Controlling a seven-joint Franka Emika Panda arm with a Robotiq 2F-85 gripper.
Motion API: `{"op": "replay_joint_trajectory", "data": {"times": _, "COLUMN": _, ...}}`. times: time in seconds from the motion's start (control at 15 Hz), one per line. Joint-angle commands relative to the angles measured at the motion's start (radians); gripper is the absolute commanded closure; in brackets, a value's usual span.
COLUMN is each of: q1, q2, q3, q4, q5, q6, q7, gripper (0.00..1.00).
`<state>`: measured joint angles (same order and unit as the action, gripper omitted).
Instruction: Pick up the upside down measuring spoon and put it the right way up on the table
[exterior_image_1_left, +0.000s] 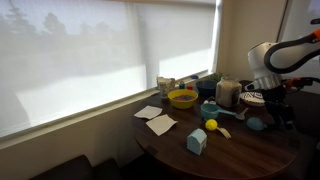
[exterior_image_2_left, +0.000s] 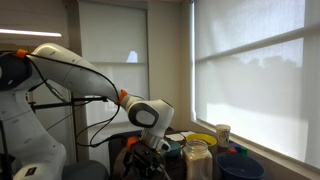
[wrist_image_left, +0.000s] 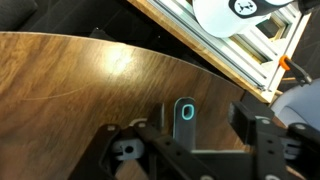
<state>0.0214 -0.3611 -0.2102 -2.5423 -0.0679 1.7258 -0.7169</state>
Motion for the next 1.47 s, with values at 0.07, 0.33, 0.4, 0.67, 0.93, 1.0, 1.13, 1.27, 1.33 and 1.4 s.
{"op": "replay_joint_trajectory", "data": {"times": 0.07, "q1": -0.038, "q2": 0.019, "q3": -0.028, "q4": 0.003, "q5": 0.091, "q6": -0.012, "q7": -0.038, "gripper": 0.05}}
{"op": "replay_joint_trajectory", "data": {"times": 0.33, "q1": -0.063, "q2": 0.023, "q3": -0.047, "q4": 0.003, "q5": 0.139, "q6": -0.016, "q7": -0.036, "gripper": 0.38}}
{"op": "replay_joint_trajectory", "data": {"times": 0.4, "q1": -0.068, "q2": 0.023, "q3": -0.051, "q4": 0.003, "q5": 0.148, "q6": -0.016, "q7": -0.036, "gripper": 0.45}}
{"op": "replay_joint_trajectory", "data": {"times": 0.67, "q1": -0.083, "q2": 0.022, "q3": -0.062, "q4": 0.003, "q5": 0.179, "q6": -0.014, "q7": -0.029, "gripper": 0.74}}
{"op": "replay_joint_trajectory", "data": {"times": 0.93, "q1": -0.092, "q2": 0.017, "q3": -0.064, "q4": 0.003, "q5": 0.197, "q6": -0.013, "q7": -0.024, "gripper": 0.99}}
{"op": "replay_joint_trajectory", "data": {"times": 1.0, "q1": -0.094, "q2": 0.015, "q3": -0.063, "q4": 0.004, "q5": 0.200, "q6": -0.013, "q7": -0.023, "gripper": 1.00}}
{"op": "replay_joint_trajectory", "data": {"times": 1.13, "q1": -0.096, "q2": 0.012, "q3": -0.062, "q4": 0.005, "q5": 0.206, "q6": -0.014, "q7": -0.021, "gripper": 1.00}}
{"op": "replay_joint_trajectory", "data": {"times": 1.27, "q1": -0.096, "q2": 0.010, "q3": -0.058, "q4": 0.007, "q5": 0.204, "q6": -0.014, "q7": -0.019, "gripper": 0.98}}
{"op": "replay_joint_trajectory", "data": {"times": 1.33, "q1": -0.096, "q2": 0.008, "q3": -0.056, "q4": 0.006, "q5": 0.199, "q6": -0.014, "q7": -0.015, "gripper": 0.98}}
{"op": "replay_joint_trajectory", "data": {"times": 1.4, "q1": -0.096, "q2": -0.001, "q3": -0.045, "q4": 0.007, "q5": 0.180, "q6": -0.016, "q7": -0.002, "gripper": 0.98}}
